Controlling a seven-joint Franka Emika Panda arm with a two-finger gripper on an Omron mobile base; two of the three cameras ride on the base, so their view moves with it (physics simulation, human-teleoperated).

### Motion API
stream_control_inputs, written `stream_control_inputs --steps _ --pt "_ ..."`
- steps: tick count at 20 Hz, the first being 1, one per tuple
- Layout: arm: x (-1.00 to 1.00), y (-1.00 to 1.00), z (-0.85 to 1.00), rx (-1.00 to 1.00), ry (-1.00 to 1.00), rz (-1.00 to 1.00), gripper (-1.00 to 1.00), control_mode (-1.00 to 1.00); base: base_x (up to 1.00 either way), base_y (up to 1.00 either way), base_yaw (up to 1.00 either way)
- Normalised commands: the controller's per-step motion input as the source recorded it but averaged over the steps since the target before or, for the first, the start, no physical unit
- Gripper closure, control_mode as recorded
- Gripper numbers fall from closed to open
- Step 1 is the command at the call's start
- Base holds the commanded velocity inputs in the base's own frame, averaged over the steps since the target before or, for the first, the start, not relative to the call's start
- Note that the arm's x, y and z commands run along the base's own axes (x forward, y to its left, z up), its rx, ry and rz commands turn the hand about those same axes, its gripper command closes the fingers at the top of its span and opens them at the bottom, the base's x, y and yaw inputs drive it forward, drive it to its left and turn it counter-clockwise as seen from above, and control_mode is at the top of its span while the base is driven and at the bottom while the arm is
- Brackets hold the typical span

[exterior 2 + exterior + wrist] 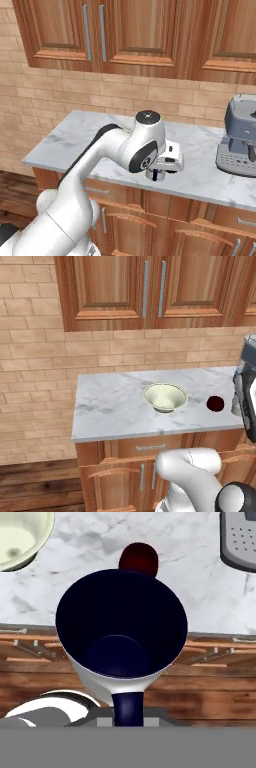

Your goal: Clear the mugs and bowl far away from the sink.

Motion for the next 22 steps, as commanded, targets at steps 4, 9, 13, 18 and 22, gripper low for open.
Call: stream_control_inputs --steps 4,9,13,18,22 --pt "0.7 -0.94 -0.01 0.0 0.1 -0.21 1.0 -1.0 0.0 0.0 0.0" --pt "0.29 -0.93 -0.26 0.01 0.04 -0.15 1.0 -1.0 0.0 0.0 0.0" --pt "0.21 -0.42 -0.78 0.07 0.0 -0.01 1.0 -1.0 0.0 0.0 0.0" --pt "0.52 0.0 -0.41 0.01 -0.04 0.0 1.0 -1.0 0.0 0.0 0.0" --pt "0.33 -0.15 -0.42 0.0 -0.01 0.0 1.0 -1.0 0.0 0.0 0.0"
